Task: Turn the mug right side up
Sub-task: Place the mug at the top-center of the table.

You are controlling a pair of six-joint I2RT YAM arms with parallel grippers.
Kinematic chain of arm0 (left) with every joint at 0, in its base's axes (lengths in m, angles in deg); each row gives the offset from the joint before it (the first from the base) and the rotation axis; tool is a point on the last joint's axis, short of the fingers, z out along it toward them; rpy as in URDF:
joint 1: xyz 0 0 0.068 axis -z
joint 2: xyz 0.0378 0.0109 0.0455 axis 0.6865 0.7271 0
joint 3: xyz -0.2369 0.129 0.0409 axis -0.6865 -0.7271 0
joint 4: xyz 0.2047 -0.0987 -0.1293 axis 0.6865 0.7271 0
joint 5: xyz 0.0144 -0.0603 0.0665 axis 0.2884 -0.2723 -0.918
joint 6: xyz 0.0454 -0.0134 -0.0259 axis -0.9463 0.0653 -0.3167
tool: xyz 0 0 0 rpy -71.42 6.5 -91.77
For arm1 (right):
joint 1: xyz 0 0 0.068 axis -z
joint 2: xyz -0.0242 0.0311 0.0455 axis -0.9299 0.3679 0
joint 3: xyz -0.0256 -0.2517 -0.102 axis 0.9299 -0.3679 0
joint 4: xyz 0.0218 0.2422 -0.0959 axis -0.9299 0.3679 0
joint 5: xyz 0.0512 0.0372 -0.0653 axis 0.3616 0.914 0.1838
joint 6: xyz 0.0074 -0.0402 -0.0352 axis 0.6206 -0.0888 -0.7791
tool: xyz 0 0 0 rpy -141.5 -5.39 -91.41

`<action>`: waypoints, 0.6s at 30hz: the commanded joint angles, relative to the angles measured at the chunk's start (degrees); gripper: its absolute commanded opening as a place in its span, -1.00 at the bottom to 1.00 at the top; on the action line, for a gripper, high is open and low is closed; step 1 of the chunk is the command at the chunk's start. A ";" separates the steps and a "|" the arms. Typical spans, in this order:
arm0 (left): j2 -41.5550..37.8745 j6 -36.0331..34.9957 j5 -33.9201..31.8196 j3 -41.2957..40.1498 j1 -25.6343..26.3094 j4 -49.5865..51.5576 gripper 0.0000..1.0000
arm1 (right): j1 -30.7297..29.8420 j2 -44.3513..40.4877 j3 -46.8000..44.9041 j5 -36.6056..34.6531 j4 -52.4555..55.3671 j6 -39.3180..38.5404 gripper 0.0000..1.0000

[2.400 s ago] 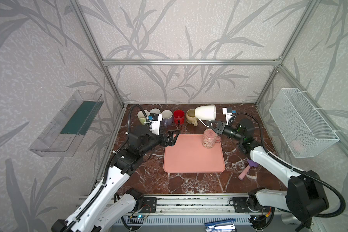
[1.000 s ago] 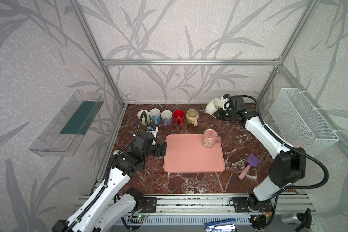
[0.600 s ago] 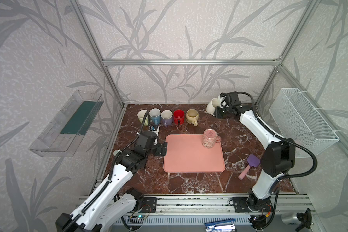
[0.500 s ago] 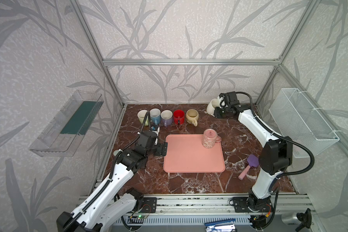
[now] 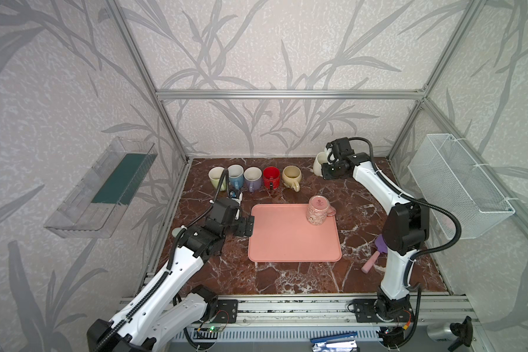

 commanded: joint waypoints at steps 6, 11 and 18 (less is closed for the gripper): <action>-1.40 -0.81 -0.94 -0.77 -0.04 1.20 0.99 | -1.75 6.01 10.85 -2.27 3.30 -2.71 -1.00; -1.71 -0.88 -0.91 -0.85 -0.04 1.18 0.99 | -2.37 10.76 16.88 -2.25 6.48 -2.85 -1.00; -2.08 -0.95 -0.71 -0.94 -0.09 0.96 0.99 | -2.65 17.18 26.36 -2.07 13.46 -3.17 -1.00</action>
